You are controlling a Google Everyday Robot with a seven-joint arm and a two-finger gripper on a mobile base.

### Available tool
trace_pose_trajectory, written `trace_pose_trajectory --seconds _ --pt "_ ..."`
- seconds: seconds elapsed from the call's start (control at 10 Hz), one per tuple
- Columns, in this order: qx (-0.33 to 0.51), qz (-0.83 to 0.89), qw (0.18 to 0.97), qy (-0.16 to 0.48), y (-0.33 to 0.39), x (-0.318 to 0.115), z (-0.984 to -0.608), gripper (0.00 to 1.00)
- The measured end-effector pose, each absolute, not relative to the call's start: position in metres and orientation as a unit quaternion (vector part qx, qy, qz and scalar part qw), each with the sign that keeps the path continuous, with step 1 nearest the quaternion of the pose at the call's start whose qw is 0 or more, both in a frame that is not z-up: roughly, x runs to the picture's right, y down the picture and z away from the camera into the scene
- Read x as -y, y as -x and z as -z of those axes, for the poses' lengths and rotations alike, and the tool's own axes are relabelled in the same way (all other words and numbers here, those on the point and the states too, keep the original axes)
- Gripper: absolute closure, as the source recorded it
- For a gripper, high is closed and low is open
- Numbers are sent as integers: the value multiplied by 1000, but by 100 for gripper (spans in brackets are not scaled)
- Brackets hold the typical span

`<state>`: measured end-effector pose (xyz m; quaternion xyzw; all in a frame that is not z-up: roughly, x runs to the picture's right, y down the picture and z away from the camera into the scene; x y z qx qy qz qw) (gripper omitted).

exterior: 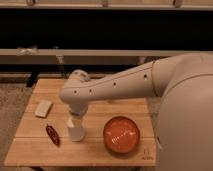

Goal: Place the ceramic cup over the eraser

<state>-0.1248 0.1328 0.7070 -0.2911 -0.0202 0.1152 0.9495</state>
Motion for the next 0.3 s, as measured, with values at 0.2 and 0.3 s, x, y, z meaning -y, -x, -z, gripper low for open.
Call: trace_pose_trajectory --seconds 0.2,0.3 --pt "23 -117 950 288 123 -129 -707 36" --pt "24 -116 950 288 124 -129 -707 36"
